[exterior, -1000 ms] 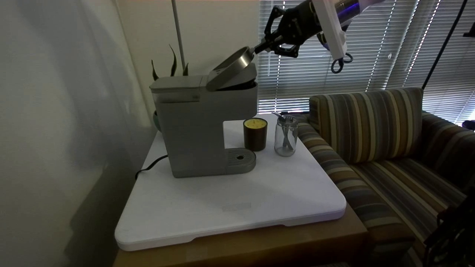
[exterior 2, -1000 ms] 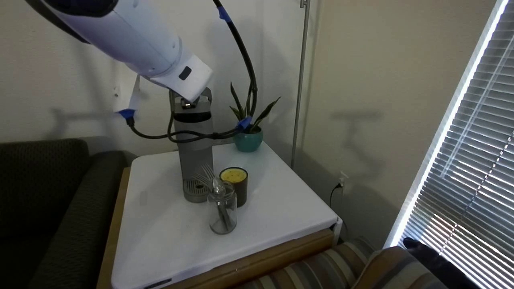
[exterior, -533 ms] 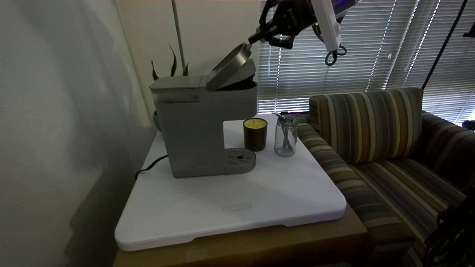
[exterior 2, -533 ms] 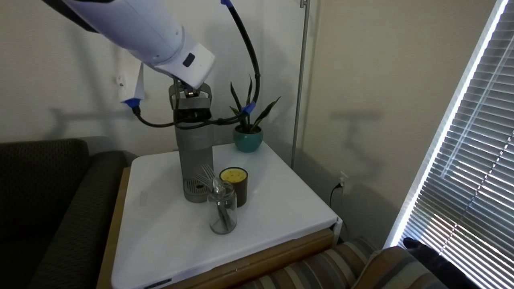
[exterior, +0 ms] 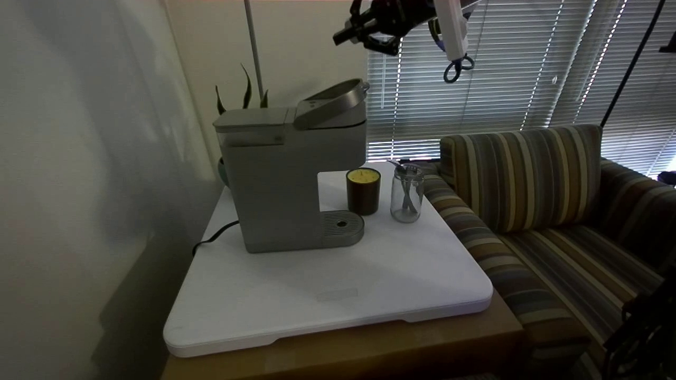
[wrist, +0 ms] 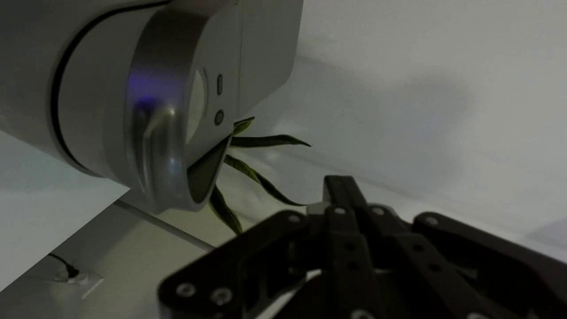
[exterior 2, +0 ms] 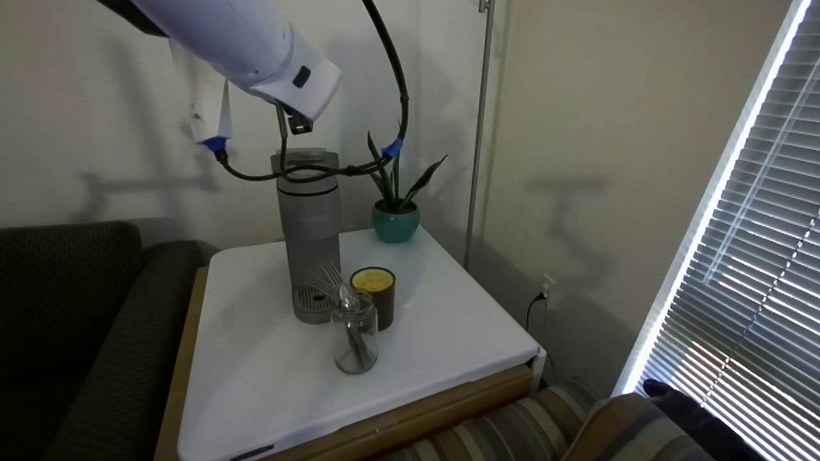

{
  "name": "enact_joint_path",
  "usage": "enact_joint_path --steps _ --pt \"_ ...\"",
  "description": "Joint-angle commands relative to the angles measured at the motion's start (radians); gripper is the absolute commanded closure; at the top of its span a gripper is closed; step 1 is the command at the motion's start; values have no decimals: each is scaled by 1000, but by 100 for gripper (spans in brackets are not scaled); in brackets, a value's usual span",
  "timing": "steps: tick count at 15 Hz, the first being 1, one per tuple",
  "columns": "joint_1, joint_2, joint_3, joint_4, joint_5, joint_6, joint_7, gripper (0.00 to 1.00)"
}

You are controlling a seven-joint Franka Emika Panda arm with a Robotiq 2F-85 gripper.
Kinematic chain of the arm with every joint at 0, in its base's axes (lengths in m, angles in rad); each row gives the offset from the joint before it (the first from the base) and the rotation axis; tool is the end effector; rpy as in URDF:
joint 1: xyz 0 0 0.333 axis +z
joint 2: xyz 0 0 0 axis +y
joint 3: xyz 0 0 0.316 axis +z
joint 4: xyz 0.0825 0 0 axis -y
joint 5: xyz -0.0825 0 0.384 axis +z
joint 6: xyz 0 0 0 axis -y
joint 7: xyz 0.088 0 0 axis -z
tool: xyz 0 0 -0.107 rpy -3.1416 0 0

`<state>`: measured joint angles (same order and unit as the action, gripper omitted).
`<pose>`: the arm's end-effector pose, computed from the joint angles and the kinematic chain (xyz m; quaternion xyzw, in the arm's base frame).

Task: Open the coffee maker, close it, and then open it again

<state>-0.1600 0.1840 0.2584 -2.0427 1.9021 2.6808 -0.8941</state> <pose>0.5944 0.0247 0.3715 -0.7860 0.2925 -0.3155 0.4440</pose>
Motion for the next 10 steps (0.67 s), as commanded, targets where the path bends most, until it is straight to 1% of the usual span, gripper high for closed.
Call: enact_joint_path --steps 1,4,6,8,10 --pt "-1 5 -9 -10 -20 50 1 100" --pt "-4 -7 -23 -50 -34 151 7 100" --pt "-6 -11 -29 -72 -25 191 5 100" --pt "-7 -9 -32 -89 -25 207 14 100" --pt "-6 -6 -33 -97 -2 198 7 100"
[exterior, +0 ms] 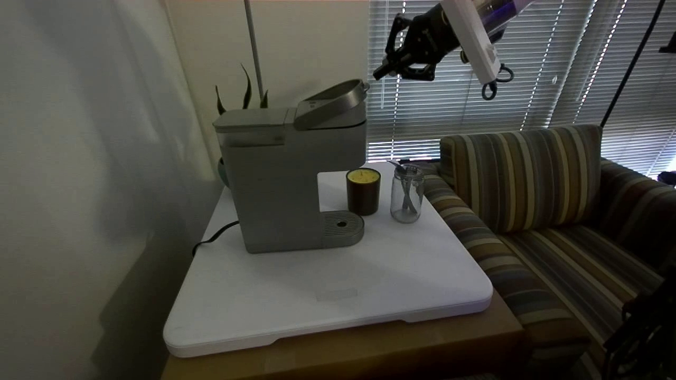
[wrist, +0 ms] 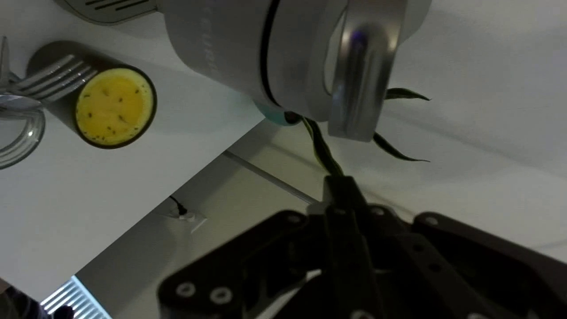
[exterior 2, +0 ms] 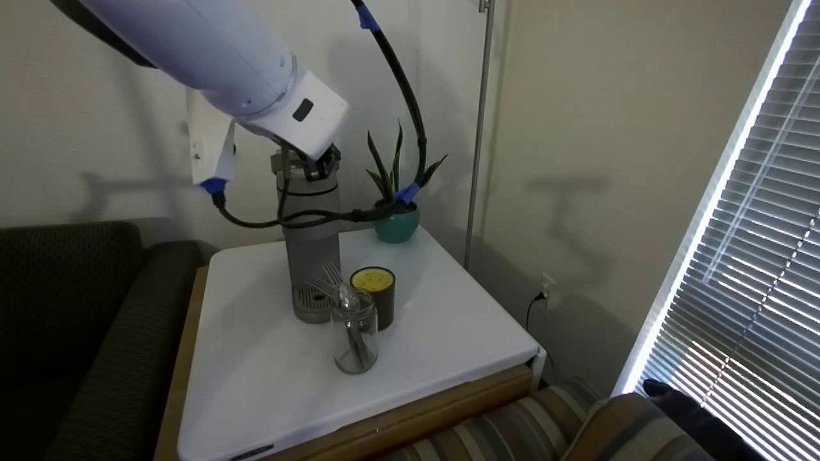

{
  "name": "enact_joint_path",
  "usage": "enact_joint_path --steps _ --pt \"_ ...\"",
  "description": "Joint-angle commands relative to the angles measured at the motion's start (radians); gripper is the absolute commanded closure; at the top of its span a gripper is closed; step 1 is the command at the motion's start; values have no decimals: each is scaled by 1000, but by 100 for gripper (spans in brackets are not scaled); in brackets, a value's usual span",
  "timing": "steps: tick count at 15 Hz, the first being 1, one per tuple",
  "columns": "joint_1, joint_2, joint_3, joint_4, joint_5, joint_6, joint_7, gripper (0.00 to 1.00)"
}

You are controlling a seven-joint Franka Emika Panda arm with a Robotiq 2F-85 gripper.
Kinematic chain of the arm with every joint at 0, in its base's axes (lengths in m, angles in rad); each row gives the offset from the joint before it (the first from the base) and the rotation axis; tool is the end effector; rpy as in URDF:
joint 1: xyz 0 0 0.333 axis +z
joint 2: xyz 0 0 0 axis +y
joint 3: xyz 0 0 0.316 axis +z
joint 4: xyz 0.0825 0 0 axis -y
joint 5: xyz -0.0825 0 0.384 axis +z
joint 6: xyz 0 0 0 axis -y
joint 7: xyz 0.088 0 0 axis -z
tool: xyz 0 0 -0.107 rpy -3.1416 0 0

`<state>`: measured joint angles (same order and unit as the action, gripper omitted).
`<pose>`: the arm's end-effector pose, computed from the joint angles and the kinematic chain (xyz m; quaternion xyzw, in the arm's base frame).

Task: Open the coffee maker, close it, and then open it again

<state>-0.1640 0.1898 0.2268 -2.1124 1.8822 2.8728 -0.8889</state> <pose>0.5663 -0.0206 0.3357 -0.8090 0.3602 -0.3165 0.3400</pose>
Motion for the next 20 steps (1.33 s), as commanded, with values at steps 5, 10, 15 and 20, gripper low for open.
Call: enact_joint_path --steps 5,10,15,20 --pt "3 -1 3 -37 29 -9 14 100" --pt "15 21 11 -22 29 -23 22 100" --pt "34 44 16 -10 14 -32 34 100" --pt "41 54 16 -3 18 -37 29 100"
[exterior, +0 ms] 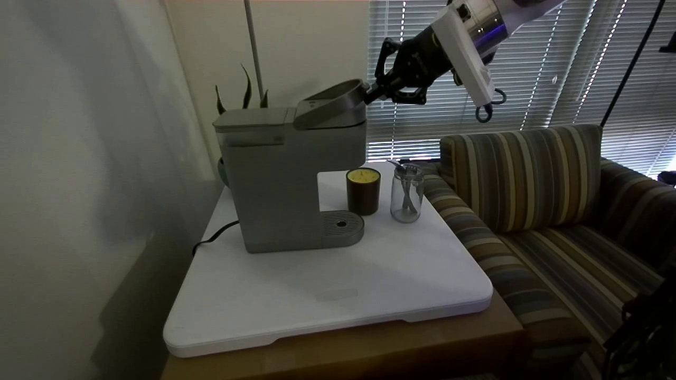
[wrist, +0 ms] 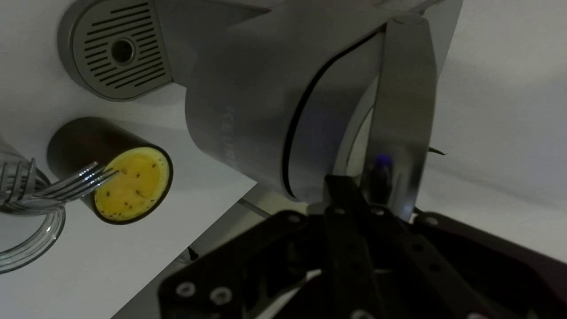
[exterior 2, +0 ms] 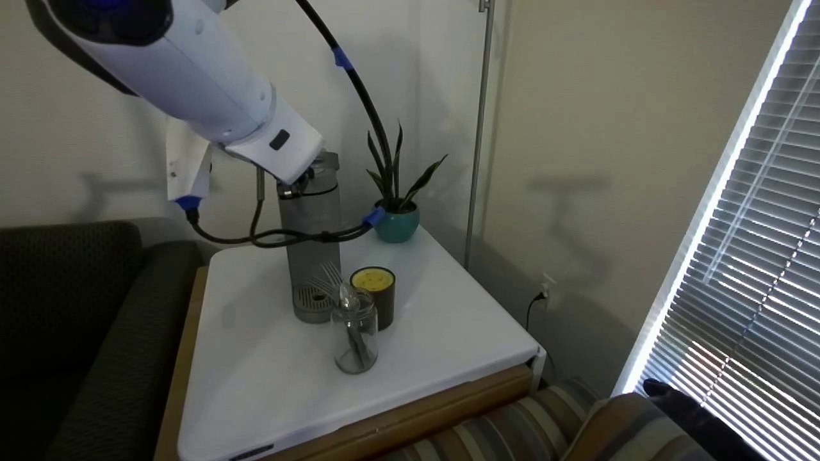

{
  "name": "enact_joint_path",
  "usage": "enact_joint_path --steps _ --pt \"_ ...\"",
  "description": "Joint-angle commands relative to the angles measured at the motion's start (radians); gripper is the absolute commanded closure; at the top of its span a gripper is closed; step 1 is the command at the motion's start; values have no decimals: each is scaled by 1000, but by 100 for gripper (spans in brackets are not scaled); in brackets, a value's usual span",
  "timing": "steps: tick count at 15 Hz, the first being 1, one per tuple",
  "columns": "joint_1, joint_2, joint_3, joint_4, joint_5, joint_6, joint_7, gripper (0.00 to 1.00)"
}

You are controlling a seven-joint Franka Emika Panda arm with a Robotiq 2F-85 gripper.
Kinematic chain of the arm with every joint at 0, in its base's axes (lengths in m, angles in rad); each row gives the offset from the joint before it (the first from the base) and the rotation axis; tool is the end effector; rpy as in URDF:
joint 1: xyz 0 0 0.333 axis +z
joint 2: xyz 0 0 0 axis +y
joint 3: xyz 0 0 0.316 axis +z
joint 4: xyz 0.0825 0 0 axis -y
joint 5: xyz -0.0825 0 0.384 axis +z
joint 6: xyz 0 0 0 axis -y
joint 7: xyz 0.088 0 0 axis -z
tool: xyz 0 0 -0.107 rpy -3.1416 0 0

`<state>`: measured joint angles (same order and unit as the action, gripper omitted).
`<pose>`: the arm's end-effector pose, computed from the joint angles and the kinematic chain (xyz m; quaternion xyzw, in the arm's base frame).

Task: Open the coffee maker, close it, and then open it again

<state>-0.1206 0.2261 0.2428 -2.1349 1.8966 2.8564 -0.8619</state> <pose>0.5596 0.0149 0.3057 -0.8184 0.3598 -0.2739 0.3547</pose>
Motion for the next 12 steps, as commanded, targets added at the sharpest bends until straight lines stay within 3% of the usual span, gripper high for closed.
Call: enact_joint_path --steps 1,12 --pt "-3 17 -1 23 12 -23 -5 100" --pt "-3 -6 -1 73 44 -43 -41 100"
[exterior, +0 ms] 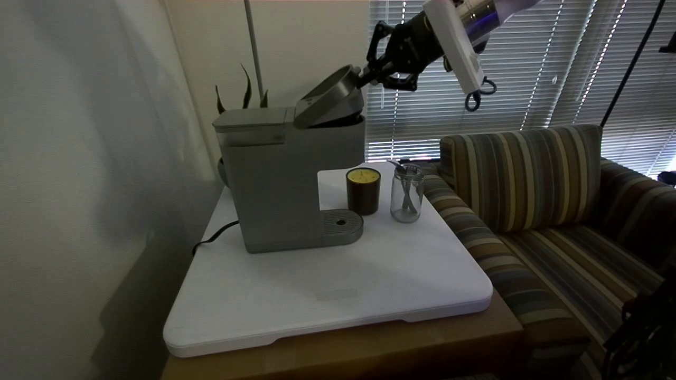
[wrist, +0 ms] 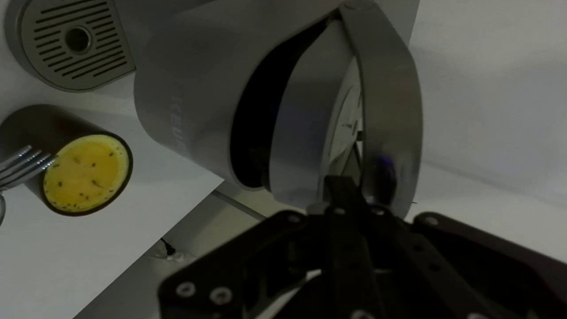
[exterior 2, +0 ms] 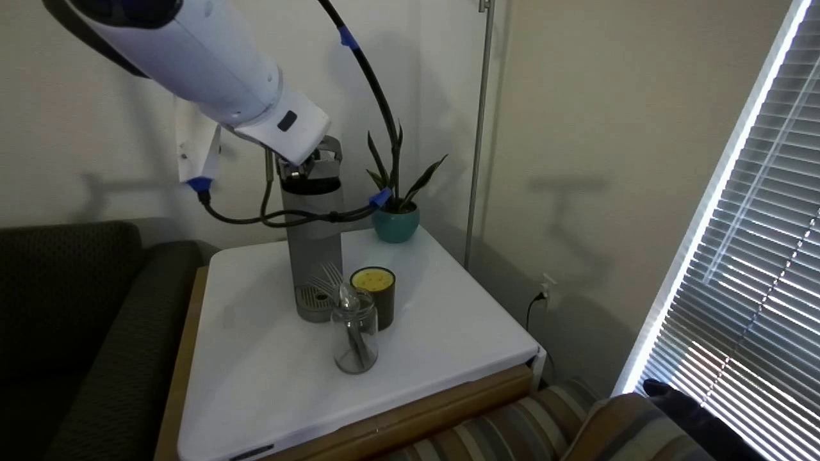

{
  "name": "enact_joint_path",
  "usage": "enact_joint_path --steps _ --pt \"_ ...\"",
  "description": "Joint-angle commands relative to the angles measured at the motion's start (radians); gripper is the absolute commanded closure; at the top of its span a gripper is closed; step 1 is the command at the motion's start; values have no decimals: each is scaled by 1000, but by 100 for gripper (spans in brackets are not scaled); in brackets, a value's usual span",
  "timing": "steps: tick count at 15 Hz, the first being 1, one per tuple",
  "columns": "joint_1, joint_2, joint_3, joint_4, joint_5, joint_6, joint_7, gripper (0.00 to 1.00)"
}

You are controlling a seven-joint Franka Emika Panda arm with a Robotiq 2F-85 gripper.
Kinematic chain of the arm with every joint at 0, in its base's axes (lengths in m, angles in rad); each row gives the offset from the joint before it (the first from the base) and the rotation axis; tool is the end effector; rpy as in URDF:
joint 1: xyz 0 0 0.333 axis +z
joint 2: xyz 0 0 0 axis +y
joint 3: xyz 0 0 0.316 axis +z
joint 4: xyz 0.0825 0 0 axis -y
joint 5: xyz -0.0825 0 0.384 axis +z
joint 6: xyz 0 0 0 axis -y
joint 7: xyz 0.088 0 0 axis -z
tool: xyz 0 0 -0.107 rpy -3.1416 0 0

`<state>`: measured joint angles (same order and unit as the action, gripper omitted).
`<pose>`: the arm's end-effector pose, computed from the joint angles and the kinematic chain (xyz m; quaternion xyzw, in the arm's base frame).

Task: Open the coffee maker, close it, and then open it again

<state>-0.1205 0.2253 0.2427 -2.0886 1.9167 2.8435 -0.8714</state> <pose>0.5737 0.0175 0.3247 -0.8067 0.3544 -0.2914 0.3724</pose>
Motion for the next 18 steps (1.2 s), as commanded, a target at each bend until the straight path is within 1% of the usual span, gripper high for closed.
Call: enact_joint_path --steps 1,5,13,18 --pt "-2 -9 0 31 20 -30 -31 100" --pt "5 -13 2 53 13 -39 -40 100" --pt "43 35 10 129 -71 -70 -10 100" --pt "58 60 8 154 -96 -96 -5 100"
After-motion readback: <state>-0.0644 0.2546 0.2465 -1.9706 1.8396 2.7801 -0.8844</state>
